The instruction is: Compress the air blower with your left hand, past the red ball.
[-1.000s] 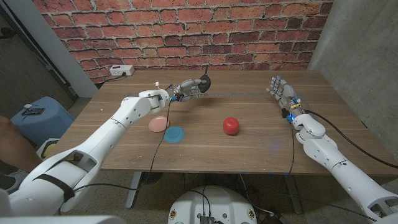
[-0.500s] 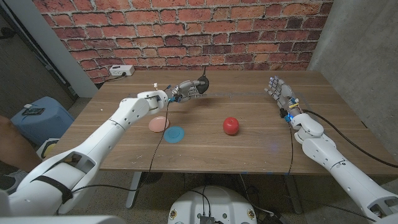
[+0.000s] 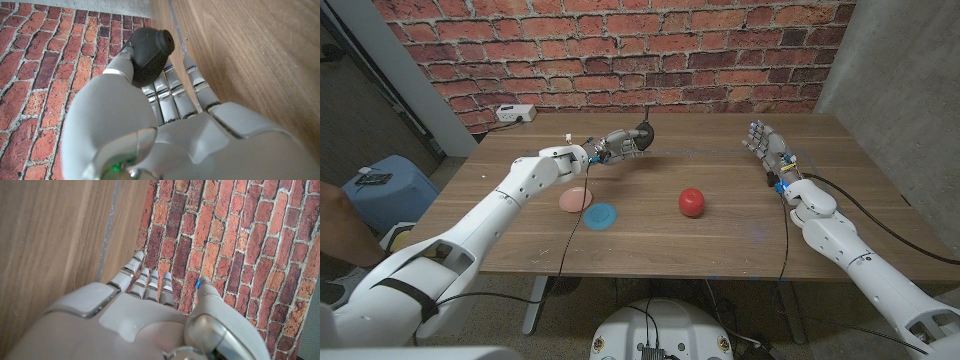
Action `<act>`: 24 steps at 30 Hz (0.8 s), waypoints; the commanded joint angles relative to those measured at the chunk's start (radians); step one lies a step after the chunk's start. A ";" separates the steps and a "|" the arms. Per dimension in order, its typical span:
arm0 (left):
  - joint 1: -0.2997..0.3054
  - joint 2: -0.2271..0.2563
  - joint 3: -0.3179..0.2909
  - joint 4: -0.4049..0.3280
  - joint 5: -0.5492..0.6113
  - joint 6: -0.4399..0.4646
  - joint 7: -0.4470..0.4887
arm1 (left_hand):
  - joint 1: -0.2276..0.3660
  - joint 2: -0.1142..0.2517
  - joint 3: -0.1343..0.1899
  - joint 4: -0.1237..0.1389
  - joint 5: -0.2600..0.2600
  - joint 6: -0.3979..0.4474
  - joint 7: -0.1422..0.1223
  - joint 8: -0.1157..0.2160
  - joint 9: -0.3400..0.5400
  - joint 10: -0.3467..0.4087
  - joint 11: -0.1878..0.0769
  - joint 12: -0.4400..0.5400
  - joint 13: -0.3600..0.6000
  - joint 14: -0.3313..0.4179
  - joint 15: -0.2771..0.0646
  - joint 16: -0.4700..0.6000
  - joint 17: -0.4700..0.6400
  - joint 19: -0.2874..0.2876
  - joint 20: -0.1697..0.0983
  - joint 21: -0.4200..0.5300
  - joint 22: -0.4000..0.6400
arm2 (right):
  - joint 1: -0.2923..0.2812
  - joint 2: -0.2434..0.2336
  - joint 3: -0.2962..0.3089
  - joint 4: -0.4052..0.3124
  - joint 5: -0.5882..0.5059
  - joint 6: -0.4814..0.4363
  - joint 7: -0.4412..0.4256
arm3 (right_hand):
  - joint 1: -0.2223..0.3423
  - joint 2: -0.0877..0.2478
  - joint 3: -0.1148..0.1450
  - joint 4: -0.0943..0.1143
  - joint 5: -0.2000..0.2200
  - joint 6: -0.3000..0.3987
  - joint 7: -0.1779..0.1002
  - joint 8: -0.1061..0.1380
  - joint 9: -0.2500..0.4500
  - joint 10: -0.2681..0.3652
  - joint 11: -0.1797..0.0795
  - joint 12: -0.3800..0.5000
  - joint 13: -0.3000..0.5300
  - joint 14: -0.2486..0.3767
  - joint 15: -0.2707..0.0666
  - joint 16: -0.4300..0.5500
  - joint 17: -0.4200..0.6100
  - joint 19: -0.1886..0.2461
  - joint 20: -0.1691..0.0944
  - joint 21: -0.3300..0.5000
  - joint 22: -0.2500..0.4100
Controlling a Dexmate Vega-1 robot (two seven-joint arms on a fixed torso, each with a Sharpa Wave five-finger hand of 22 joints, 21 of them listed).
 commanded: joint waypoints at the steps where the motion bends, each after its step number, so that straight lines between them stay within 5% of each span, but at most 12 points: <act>1: -0.030 -0.002 0.008 0.052 0.012 -0.006 -0.055 | -0.036 -0.014 -0.001 0.011 -0.004 -0.022 0.010 -0.011 -0.004 -0.022 0.014 -0.018 -0.012 -0.015 0.013 -0.011 -0.001 -0.020 0.007 -0.004 0.002 | 0.034 0.020 -0.018 0.035 -0.010 -0.003 0.009 | 0.009 -0.001 -0.004 0.001 -0.001 0.004 0.006 0.004 0.003 0.000 0.002 0.004 0.001 -0.002 0.004 0.007 0.003 0.008 0.000 0.005 0.002; 24: -0.101 -0.024 0.030 0.168 0.045 -0.010 -0.172 | -0.119 -0.021 -0.021 0.037 -0.009 -0.103 0.041 -0.066 -0.031 -0.105 0.051 -0.076 -0.029 -0.096 0.063 -0.066 -0.011 -0.090 0.039 -0.020 0.000 | 0.066 0.036 -0.027 0.063 -0.032 0.009 -0.004 | 0.009 -0.001 -0.004 0.001 -0.001 0.003 0.006 0.003 0.003 0.000 0.002 0.004 0.000 -0.003 0.003 0.007 0.003 0.008 0.000 0.005 0.002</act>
